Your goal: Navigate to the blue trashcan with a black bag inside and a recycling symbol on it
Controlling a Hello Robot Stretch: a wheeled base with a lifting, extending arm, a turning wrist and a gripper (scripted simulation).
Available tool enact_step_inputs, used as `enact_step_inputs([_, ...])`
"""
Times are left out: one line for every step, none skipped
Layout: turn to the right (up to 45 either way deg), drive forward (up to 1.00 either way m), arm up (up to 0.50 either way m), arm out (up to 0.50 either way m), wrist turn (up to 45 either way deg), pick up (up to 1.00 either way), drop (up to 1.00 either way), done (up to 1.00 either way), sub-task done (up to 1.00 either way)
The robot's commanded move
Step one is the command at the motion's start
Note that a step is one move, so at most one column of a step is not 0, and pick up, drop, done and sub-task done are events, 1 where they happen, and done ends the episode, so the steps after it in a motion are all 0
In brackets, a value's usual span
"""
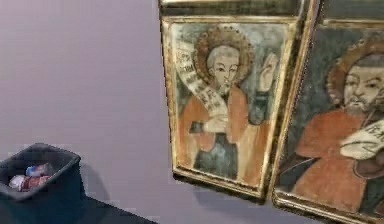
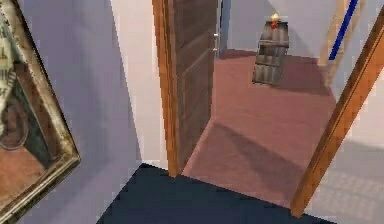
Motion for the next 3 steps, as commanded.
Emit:
enact_step_inputs([-30.0, 0.00, 0.00, 0.00, 0.0, 0.00, 0.00, 0.00, 0.00])
enact_step_inputs([0.0, 0.35, 0.00, 0.00, 0.0, 0.00, 0.00, 0.00, 0.00])
enact_step_inputs([-18.0, 0.00, 0.00, 0.00, 0.0, 0.00, 0.00, 0.00, 0.00])
